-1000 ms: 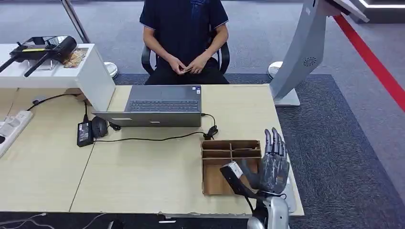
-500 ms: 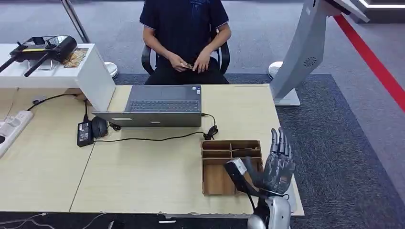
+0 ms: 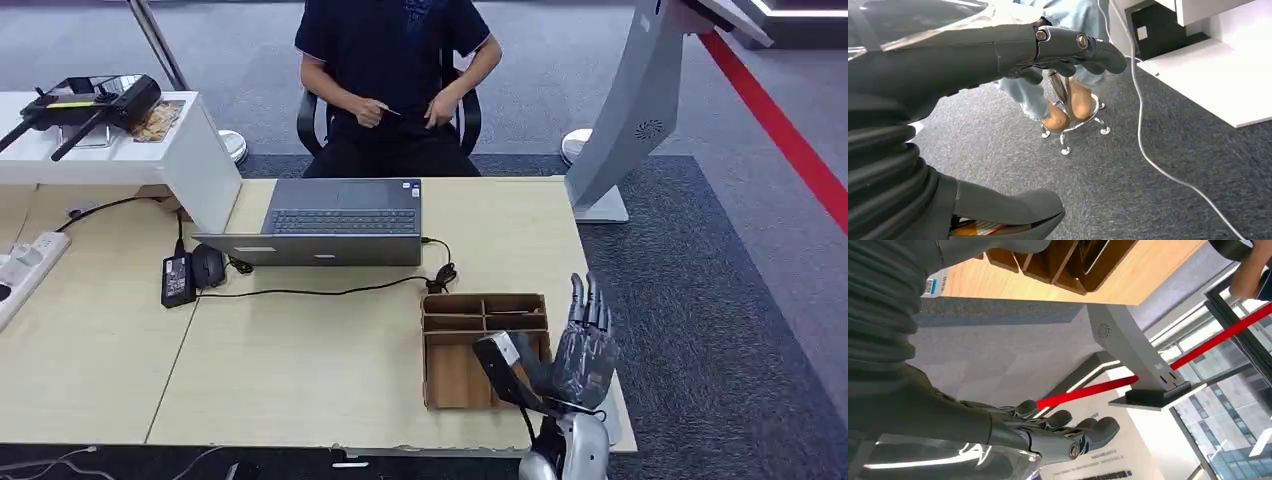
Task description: Pass the card to the sensor for recognition and then transmit it.
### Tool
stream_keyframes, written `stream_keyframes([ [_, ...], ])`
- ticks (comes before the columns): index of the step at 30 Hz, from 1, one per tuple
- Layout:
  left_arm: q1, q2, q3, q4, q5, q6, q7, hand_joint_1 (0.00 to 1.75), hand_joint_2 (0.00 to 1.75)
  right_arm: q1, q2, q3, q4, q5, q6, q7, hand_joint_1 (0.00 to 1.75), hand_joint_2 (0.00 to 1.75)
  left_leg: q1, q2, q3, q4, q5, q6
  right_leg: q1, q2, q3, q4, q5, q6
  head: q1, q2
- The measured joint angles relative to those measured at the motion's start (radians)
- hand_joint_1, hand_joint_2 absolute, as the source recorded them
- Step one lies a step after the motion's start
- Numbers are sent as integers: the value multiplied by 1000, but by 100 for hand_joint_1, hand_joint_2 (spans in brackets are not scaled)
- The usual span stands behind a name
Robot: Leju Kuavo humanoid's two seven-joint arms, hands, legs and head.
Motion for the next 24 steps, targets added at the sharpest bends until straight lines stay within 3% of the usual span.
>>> stream_keyframes([
  [14,0,1,0,0,4,0,0,0,175,0,0,34,1,23,0,-11,0,175,0,0,0,0,0,0,0,0,0,0,0,0,0,0],
  [24,-1,4,0,1,8,0,-21,0,175,-28,-49,165,0,78,0,125,0,175,0,0,0,0,0,0,0,0,0,0,0,0,0,0],
])
